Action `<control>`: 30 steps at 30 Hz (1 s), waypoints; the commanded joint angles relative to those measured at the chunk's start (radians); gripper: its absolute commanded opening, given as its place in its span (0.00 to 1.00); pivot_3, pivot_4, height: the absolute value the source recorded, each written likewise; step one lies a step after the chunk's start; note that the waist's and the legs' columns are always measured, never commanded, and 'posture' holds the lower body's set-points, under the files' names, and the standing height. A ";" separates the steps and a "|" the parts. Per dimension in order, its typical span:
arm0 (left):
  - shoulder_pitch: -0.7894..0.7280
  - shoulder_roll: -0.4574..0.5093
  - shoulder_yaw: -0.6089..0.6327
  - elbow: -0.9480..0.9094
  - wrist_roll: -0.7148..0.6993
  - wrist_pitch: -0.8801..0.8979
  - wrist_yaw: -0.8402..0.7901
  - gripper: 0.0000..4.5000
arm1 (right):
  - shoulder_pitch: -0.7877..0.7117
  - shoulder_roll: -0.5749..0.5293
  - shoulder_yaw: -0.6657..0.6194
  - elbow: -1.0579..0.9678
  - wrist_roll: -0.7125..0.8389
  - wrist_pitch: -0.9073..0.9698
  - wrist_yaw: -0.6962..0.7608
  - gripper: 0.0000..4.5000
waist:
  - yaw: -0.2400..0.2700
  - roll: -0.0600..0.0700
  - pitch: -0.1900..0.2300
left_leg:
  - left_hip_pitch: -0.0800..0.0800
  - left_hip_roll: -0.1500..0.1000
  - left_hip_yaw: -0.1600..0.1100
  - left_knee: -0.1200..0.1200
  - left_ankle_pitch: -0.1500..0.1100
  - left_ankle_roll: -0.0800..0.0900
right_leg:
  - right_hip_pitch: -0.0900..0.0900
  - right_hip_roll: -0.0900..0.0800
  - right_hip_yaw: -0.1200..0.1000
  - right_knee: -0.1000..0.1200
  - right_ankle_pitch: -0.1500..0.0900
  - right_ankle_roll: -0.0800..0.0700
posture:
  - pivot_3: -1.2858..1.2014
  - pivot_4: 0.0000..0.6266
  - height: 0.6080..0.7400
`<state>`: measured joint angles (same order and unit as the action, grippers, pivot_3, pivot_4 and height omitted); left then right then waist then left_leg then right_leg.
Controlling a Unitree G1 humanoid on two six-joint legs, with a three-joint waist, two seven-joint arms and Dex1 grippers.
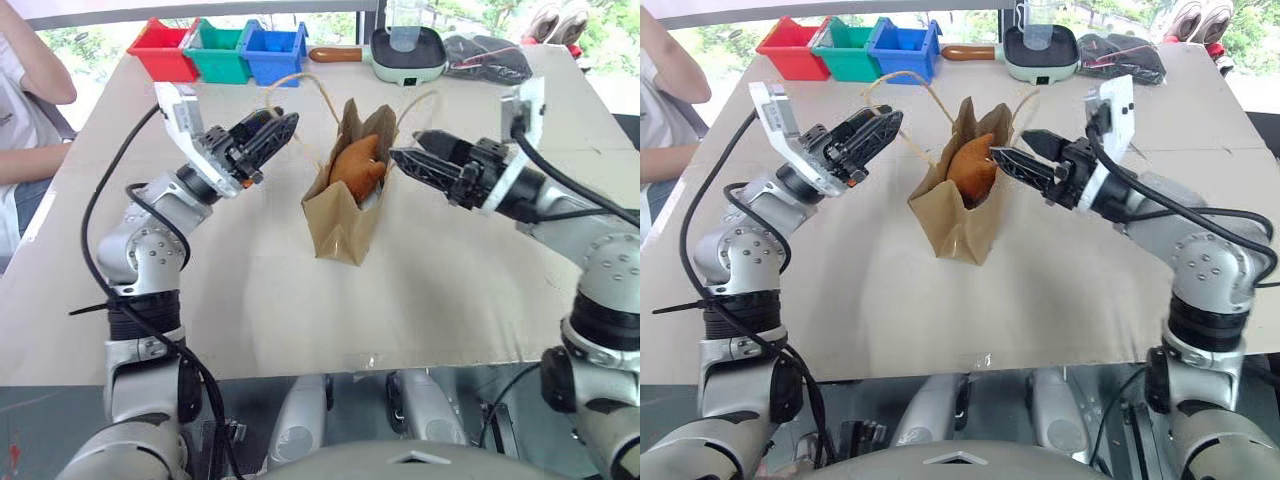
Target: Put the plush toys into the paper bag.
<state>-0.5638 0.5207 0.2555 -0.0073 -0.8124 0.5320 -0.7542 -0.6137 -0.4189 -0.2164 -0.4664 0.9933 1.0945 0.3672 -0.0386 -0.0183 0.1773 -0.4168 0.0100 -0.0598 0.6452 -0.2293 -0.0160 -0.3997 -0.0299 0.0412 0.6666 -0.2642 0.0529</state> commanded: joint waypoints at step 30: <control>0.355 -0.014 -0.107 -0.488 0.130 0.047 0.160 1.00 | 0.126 0.221 0.557 0.132 -0.609 -0.505 0.094 0.02 | 0.004 -0.001 0.000 | 0.001 0.001 -0.002 -0.001 0.000 0.000 | 0.001 0.000 0.000 -0.002 0.000 0.000 | 0.52 0.24 1.00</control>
<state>-0.2062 0.5023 0.1332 -0.4300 -0.6950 0.5923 -0.6201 -0.4835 -0.2156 0.3417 -0.3105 0.3864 0.6151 0.4595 -0.0342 -0.0190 0.1772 -0.4157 0.0104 -0.0615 0.6442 -0.2293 -0.0161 -0.3984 -0.0300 0.0410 0.6650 -0.2640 0.0528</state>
